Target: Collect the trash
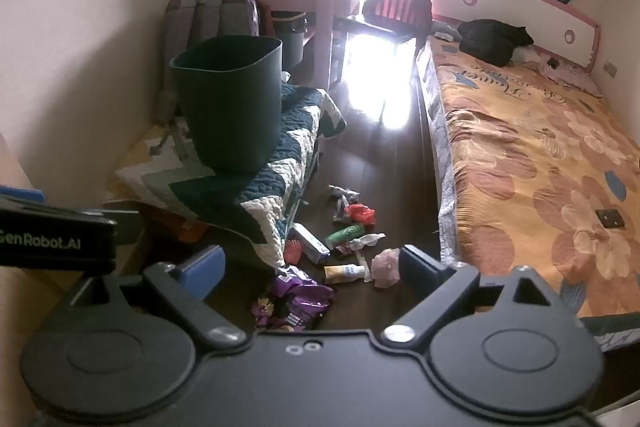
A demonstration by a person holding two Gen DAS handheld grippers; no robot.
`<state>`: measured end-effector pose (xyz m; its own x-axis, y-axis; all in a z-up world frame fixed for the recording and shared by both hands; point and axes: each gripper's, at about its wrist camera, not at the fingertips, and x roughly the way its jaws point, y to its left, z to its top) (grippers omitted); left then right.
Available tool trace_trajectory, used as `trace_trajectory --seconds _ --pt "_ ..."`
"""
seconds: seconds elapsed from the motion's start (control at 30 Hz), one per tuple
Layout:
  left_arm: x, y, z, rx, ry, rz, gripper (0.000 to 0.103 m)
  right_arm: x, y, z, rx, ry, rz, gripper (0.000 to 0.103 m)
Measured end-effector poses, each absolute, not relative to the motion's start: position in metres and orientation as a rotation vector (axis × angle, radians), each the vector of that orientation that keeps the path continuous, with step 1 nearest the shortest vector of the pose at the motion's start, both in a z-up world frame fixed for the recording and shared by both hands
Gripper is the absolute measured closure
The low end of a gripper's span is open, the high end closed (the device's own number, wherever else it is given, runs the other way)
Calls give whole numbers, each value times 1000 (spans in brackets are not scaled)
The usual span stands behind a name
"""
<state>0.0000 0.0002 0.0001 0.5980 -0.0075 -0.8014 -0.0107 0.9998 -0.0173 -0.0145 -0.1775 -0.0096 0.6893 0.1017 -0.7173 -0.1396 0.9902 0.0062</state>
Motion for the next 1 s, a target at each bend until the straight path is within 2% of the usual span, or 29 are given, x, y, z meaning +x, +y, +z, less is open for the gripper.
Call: trace_trajectory --seconds 1.0 --pt "-27 5 16 -30 913 -1 0 -35 -171 5 -60 794 133 9"
